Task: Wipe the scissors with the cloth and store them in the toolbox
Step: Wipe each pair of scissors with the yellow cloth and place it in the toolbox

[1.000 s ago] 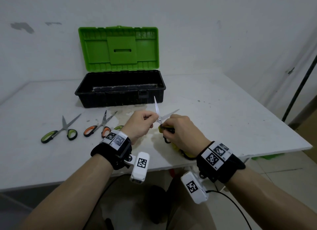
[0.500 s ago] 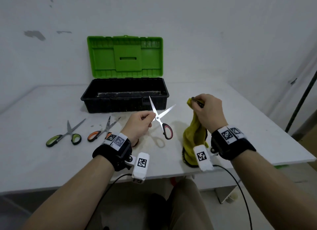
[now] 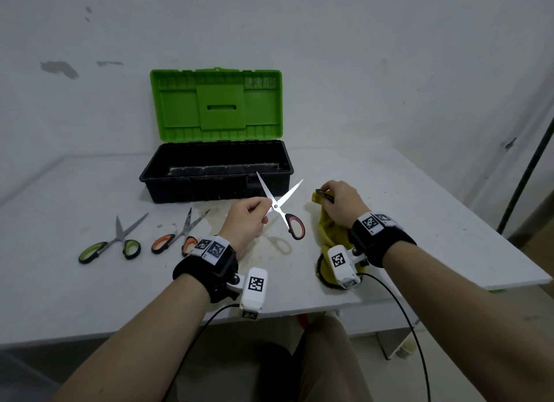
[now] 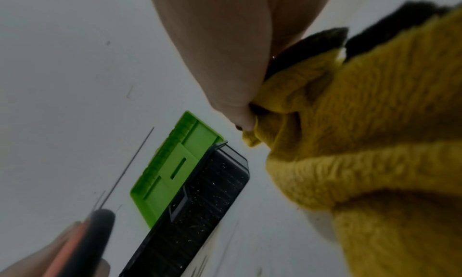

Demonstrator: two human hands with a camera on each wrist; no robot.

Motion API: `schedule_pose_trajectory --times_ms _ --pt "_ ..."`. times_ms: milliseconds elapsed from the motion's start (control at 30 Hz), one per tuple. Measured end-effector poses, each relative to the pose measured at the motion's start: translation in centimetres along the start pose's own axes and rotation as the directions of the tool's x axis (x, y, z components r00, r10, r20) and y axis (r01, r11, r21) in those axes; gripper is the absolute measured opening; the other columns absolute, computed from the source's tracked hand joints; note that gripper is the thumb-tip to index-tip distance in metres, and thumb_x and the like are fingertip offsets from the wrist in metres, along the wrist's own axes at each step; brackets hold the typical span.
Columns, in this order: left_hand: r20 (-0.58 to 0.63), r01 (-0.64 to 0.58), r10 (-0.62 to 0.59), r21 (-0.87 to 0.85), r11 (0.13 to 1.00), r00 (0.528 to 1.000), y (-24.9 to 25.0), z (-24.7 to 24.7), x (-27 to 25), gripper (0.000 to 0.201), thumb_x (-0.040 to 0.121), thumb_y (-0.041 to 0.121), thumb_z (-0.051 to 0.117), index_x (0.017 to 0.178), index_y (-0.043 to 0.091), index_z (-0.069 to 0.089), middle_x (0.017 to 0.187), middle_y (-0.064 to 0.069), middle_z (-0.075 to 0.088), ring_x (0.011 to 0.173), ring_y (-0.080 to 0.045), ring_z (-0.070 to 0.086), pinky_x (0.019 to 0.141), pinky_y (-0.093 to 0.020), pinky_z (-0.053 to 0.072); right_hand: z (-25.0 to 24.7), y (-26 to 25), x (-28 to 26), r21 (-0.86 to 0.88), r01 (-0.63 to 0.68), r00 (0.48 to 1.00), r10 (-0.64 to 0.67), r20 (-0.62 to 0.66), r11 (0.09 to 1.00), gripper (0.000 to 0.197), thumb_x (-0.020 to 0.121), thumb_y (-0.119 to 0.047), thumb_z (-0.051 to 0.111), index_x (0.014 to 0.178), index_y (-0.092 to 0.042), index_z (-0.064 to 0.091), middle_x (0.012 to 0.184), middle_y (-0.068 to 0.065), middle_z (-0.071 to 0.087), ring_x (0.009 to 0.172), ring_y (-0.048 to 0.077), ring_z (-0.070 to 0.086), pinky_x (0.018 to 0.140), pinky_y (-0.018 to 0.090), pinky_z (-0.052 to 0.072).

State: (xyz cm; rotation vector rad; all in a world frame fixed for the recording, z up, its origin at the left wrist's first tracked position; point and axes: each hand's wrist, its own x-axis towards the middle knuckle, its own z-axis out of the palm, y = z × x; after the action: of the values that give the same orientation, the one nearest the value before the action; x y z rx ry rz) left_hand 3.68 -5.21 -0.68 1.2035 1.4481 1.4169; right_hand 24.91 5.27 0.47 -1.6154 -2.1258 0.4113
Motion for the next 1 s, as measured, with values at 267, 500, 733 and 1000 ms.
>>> schedule_pose_trajectory --times_ms 267,500,733,1000 --pt "-0.046 0.013 -0.014 -0.018 1.000 0.999 -0.2 -0.3 0.2 0.022 0.096 0.027 0.059 0.082 0.020 0.074 0.063 0.003 0.052 0.051 -0.005 0.043 0.046 -0.018 0.034 -1.6 -1.5 -2.7 0.113 0.058 0.995 -0.066 0.073 0.992 0.044 0.095 -0.036 0.055 0.135 -0.019 0.052 0.130 0.001 0.057 0.119 0.018 0.053 0.100 0.032 0.043" --pt "-0.033 0.024 -0.027 -0.083 0.996 0.999 0.6 1.0 0.3 0.022 0.098 0.025 0.057 0.092 0.012 0.074 0.065 0.001 0.051 0.050 -0.009 0.040 0.047 -0.020 0.033 -0.9 -5.1 -5.9 0.469 0.006 0.953 -0.147 0.265 0.883 0.029 0.094 -0.044 0.054 0.090 -0.020 0.070 0.082 -0.001 0.072 0.072 0.015 0.070 0.068 0.027 0.047" --pt "0.041 0.072 -0.067 -0.129 0.989 0.997 1.1 -0.3 -0.3 0.024 0.104 0.025 0.047 0.103 0.014 0.069 0.082 -0.002 0.066 0.061 -0.012 0.057 0.056 -0.023 0.044 -0.4 -5.4 -5.8 0.664 -0.011 0.977 -0.133 0.166 0.748 0.025 0.095 -0.026 0.062 0.088 -0.003 0.069 0.068 0.007 0.061 0.058 0.019 0.057 0.054 0.030 0.045" --pt "0.141 0.035 -0.023 -0.078 0.996 0.990 1.4 -2.4 -0.4 0.014 0.092 0.007 0.068 0.098 0.017 0.075 0.090 -0.005 0.076 0.081 -0.013 0.071 0.073 -0.022 0.059 0.8 -7.3 -5.4 0.746 0.001 0.994 -0.080 0.070 0.666 0.022 0.092 -0.022 0.067 0.089 0.000 0.072 0.067 0.010 0.062 0.056 0.022 0.061 0.050 0.025 0.048"
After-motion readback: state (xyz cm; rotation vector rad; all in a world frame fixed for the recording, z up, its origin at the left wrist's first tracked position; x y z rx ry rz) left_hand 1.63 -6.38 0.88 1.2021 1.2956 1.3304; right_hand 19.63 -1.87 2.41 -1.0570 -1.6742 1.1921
